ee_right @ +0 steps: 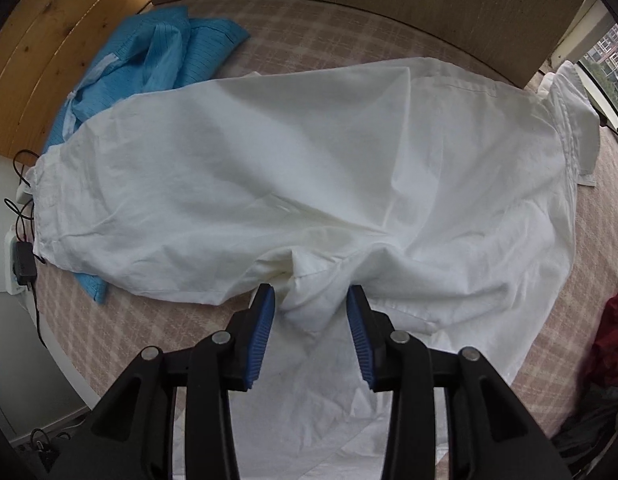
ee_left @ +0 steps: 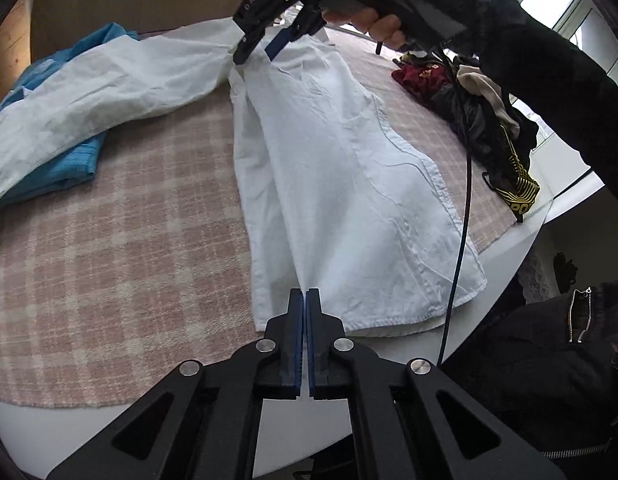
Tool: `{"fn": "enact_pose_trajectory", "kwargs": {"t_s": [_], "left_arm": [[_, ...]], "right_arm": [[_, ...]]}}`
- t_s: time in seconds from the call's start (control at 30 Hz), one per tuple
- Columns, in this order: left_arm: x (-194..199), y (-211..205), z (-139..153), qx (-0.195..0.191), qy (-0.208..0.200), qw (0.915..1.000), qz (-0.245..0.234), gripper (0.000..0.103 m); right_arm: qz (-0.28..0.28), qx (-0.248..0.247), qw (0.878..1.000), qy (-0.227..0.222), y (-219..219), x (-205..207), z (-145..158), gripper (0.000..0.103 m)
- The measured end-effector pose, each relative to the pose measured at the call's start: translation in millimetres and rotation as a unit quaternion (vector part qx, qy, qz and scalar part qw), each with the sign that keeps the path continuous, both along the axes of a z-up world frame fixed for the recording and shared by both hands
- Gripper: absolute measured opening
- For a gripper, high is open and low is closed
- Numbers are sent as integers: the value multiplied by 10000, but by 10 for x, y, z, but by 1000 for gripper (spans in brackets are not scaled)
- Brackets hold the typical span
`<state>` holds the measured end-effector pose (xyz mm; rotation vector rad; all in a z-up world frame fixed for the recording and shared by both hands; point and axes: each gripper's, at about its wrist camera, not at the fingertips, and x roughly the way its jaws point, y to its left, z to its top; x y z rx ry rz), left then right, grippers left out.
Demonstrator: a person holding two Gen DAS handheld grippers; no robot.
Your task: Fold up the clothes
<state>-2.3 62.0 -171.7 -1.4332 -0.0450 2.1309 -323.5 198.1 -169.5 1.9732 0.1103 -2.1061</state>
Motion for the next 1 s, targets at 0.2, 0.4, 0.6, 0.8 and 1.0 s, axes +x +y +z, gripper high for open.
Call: {"fn": "enact_pose_trajectory", "kwargs": {"t_s": [0.2,0.4,0.6,0.8,1.0], "left_arm": [[-177,-43,-361,-312,-459,9984,129,1],[-272,56,40,-533,-40,9985,-106,7],[-566,306,325,-665,354,9957,-544,15],[-1255,748,176,-973,476,9894,-967,15],[-1983,974,8,-757,266,9927,-904,16]], "right_arm": [[-99,-451,9989,21,114,-36,-14,37],[334,-242,9974,592,329,534,278,37],[-133,-575,9981,191,819,1171,-18,37],[-713,-128,9972,193,1242,1880,-174,32],[-1240,115,9917,325,1477,2190,-161,32]]}}
